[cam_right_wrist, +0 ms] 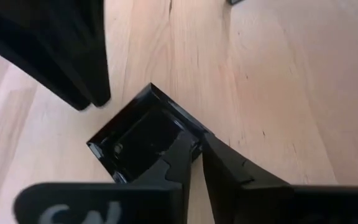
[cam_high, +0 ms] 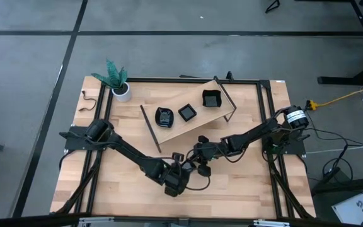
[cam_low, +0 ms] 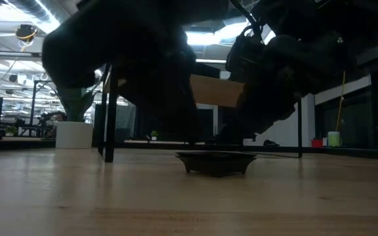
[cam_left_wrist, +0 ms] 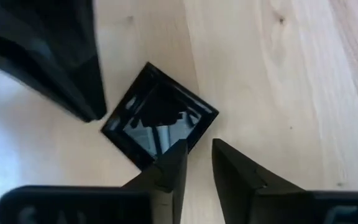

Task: Pick & Place Mini shaped plates
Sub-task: Stack the black square plate on top of the black square plate on the shelf

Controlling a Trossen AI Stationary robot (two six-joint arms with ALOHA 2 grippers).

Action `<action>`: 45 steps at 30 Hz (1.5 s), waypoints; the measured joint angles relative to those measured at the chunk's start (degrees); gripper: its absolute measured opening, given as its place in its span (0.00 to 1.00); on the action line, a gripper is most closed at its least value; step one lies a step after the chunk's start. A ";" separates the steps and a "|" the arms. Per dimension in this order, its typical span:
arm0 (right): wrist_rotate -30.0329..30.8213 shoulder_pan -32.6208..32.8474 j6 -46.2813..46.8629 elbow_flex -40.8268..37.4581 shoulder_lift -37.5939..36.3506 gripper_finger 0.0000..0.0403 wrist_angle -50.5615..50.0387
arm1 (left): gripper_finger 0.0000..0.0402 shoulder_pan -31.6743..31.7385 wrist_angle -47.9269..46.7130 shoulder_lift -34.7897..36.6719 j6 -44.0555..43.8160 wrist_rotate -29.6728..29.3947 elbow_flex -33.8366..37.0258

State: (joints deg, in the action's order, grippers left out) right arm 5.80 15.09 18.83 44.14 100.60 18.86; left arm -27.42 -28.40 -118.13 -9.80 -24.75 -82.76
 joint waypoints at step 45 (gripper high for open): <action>0.12 0.00 -0.89 0.02 -2.22 0.11 -4.32 | 0.00 1.31 3.39 -2.77 5.52 -2.53 -0.02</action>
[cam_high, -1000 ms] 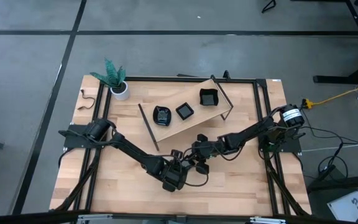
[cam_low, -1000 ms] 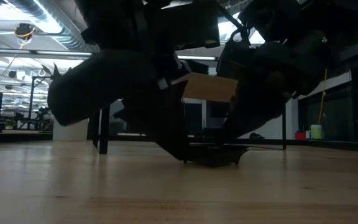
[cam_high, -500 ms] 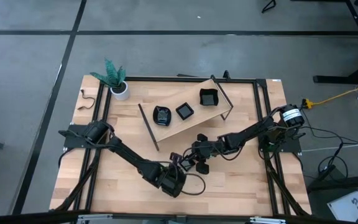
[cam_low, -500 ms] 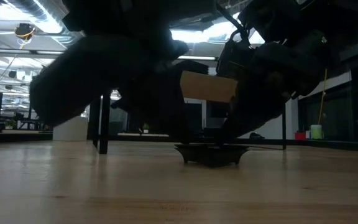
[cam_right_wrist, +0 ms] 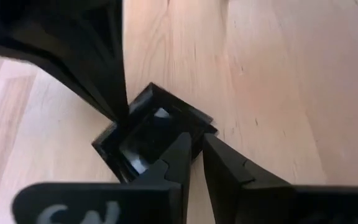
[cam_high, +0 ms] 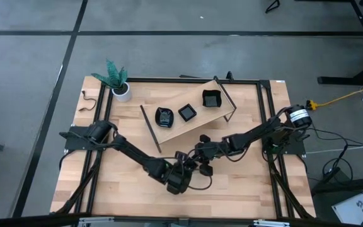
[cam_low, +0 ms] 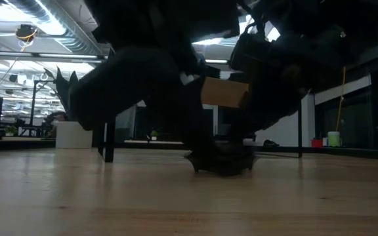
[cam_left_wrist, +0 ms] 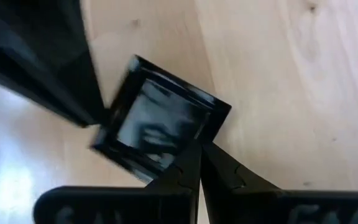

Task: Pick & Place Mini shaped plates
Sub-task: Stack the black square plate on top of the black square plate on the shelf

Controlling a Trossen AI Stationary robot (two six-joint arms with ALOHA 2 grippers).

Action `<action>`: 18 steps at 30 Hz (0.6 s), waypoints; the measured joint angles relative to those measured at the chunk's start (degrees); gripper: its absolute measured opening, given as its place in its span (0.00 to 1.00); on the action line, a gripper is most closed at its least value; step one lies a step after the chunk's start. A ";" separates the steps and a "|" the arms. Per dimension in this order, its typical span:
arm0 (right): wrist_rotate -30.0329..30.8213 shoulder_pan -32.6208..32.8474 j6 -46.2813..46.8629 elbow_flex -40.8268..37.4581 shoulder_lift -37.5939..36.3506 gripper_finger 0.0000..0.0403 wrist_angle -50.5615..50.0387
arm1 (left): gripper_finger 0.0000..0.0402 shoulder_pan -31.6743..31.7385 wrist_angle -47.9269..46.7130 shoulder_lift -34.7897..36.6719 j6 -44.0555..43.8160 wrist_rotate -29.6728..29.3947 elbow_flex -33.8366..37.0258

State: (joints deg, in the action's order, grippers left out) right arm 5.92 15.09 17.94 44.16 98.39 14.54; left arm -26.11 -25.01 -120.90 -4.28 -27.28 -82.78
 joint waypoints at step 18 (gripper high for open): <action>0.06 0.00 -1.54 0.07 -0.78 0.14 -1.28 | 0.00 0.18 1.02 -0.94 -0.08 -0.11 -0.09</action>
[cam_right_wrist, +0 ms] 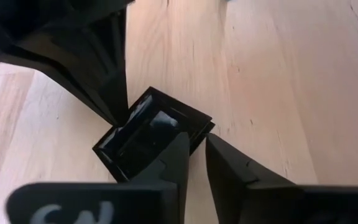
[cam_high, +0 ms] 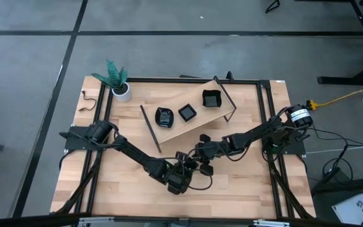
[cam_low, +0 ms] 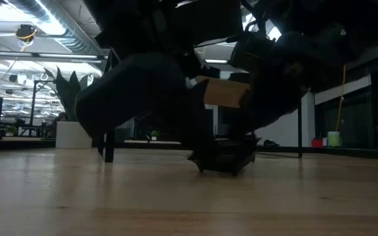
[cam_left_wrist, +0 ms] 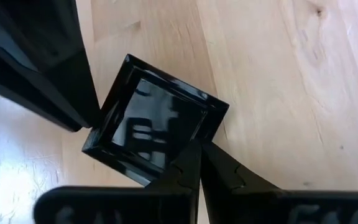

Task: Pick & Place Mini shaped plates
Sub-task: Stack the black square plate on top of the black square plate on the shelf

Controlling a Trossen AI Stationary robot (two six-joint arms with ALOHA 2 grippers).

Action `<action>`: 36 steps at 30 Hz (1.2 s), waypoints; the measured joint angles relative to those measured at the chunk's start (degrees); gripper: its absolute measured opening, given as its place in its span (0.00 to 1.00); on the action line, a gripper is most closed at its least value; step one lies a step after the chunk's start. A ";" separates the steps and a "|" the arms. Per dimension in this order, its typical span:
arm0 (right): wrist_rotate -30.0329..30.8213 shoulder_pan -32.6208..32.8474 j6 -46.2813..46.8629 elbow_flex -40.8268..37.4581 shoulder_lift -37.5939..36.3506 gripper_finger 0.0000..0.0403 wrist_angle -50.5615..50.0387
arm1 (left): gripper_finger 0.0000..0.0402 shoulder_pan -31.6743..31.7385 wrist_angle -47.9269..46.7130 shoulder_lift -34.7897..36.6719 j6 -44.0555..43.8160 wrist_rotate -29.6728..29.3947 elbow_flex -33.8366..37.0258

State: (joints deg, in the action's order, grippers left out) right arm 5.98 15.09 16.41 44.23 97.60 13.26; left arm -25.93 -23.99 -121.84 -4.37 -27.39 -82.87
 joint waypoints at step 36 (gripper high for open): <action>11.55 3.87 -6.42 6.92 0.13 0.28 -13.15 | 0.00 -0.57 0.98 0.07 -0.66 -2.65 -0.78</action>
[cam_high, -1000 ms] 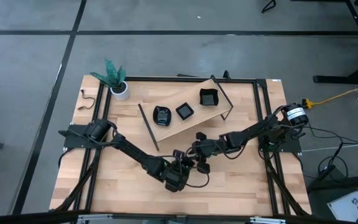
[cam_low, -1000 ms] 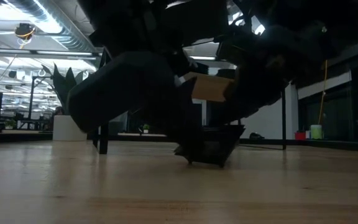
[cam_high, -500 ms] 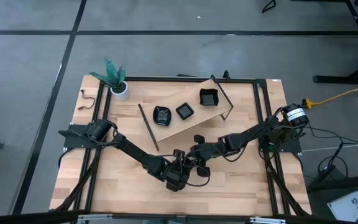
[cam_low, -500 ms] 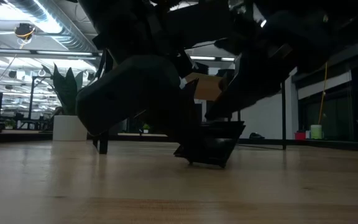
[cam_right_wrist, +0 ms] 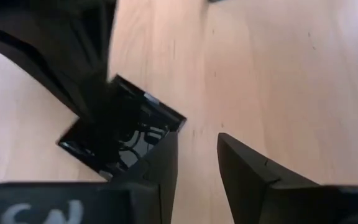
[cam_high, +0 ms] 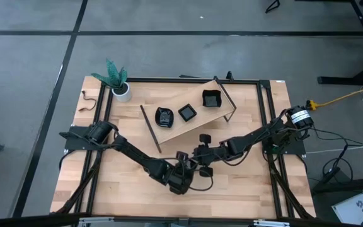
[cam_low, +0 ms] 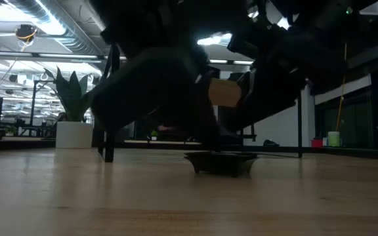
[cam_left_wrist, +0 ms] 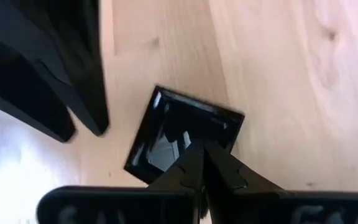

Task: Pick & Place Mini shaped plates
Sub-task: Stack the black square plate on top of the black square plate on the shelf

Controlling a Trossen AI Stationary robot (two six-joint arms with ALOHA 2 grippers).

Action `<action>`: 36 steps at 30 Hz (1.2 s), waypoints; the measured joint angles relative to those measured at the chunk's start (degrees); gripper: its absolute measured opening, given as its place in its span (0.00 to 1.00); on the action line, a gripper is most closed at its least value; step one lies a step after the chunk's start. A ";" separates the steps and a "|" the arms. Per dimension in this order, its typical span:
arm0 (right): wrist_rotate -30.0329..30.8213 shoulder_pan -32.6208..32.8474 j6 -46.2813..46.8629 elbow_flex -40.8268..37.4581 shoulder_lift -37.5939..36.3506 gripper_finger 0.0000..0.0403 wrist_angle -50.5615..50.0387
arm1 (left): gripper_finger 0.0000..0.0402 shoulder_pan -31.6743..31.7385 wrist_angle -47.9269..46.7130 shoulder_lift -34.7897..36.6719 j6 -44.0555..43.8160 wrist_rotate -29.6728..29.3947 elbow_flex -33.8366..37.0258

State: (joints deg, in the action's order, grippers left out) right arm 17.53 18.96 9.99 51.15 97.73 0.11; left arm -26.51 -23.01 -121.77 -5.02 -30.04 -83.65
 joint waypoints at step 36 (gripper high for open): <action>-0.51 0.15 2.03 -0.08 0.53 0.28 -0.79 | 0.01 -0.02 -0.54 0.13 -1.89 4.16 -1.02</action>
State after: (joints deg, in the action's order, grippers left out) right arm 17.02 19.11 12.02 51.07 98.26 -0.68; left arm -26.52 -23.55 -121.64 -6.92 -25.88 -84.66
